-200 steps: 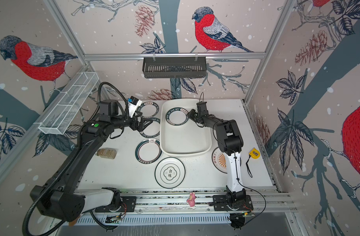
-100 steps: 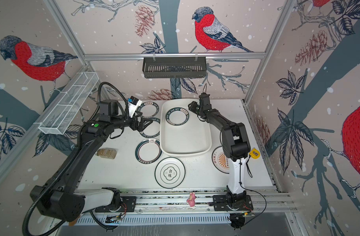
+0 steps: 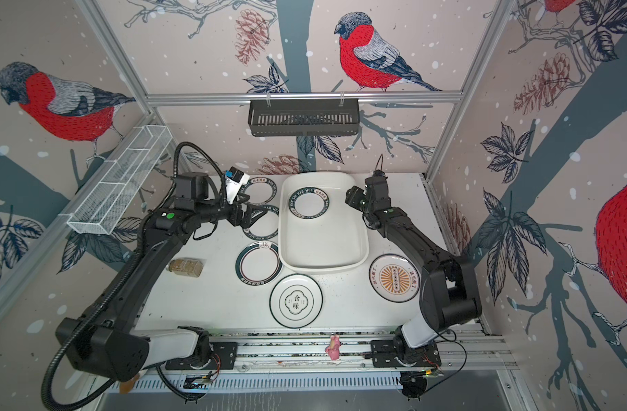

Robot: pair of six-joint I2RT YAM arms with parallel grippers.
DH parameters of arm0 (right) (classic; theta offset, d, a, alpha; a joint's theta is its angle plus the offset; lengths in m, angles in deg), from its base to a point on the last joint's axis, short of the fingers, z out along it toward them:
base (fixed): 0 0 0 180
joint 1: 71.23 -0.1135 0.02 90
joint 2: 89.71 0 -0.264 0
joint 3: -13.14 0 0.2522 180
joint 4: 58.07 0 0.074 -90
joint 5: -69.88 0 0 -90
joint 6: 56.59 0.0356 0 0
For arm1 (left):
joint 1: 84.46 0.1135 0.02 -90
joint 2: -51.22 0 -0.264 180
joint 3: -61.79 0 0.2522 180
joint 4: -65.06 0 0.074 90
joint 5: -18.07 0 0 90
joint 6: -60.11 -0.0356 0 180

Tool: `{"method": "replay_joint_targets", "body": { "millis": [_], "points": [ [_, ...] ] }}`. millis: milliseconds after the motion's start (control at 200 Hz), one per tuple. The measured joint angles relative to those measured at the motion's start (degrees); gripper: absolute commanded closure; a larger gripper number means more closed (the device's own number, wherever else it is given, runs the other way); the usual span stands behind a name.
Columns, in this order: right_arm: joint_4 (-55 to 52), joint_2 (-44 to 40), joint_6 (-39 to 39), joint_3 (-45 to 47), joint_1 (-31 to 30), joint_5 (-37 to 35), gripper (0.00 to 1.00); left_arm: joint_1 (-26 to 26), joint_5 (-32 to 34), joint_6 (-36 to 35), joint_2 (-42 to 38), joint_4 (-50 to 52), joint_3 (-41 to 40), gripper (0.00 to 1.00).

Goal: Place the plates into the plastic bin on the countertop
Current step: Move the plate to the middle-right of the table.

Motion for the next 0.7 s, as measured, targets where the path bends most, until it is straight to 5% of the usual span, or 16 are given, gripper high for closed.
{"method": "replay_joint_targets", "body": {
  "millis": [375, 700],
  "points": [
    [-3.34, -24.13, 4.44, 23.47, 13.31, -4.15, 0.22, -0.42, 0.11, -0.13, 1.14, 0.17, 0.37, 0.03],
    [-7.19, -30.03, 5.7, 29.88, 27.56, -1.27, 0.19, -1.25, 0.13, -0.42, 1.81, 0.2, 0.5, 0.03]
  ]
}}
